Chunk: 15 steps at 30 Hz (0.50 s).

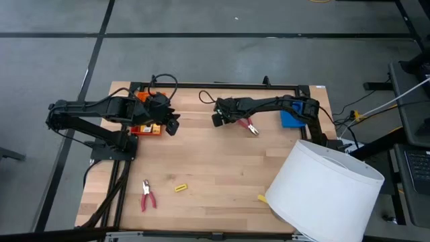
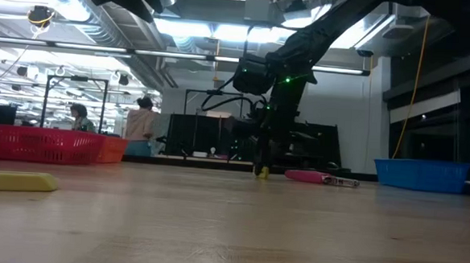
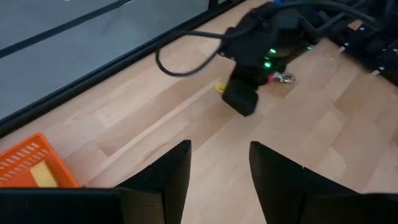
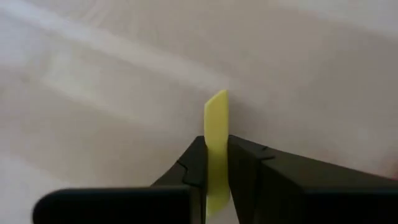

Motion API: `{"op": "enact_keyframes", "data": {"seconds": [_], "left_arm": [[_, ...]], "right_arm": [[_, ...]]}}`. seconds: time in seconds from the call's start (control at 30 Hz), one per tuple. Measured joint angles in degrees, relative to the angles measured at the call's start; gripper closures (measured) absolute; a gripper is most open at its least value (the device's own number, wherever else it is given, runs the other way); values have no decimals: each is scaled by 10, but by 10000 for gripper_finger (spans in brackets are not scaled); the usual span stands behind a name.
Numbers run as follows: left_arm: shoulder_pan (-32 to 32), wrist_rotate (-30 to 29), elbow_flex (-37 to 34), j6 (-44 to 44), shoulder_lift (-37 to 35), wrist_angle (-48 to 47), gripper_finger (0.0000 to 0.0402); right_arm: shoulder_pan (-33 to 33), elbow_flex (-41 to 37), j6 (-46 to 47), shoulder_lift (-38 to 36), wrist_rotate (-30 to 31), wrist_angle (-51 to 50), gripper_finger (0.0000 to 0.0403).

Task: Pick & Place School Supplies
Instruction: Put the top yellow eraser into the orange bin

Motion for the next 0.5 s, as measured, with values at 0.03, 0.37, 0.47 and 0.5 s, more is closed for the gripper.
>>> {"op": "enact_keyframes", "data": {"seconds": [0.03,0.37,0.47,0.5], "left_arm": [[0,-2,0,0,0,-4,241],[0,-21,0,5,-1,-83,240],[0,-14,0,24,-5,-77,240],[0,-6,0,37,-6,-61,239]], "right_arm": [[5,0,4,-1,-9,0,369],[108,0,22,-137,-34,51,369],[130,0,-2,-195,-11,82,369],[136,0,-19,-213,0,92,369]]}}
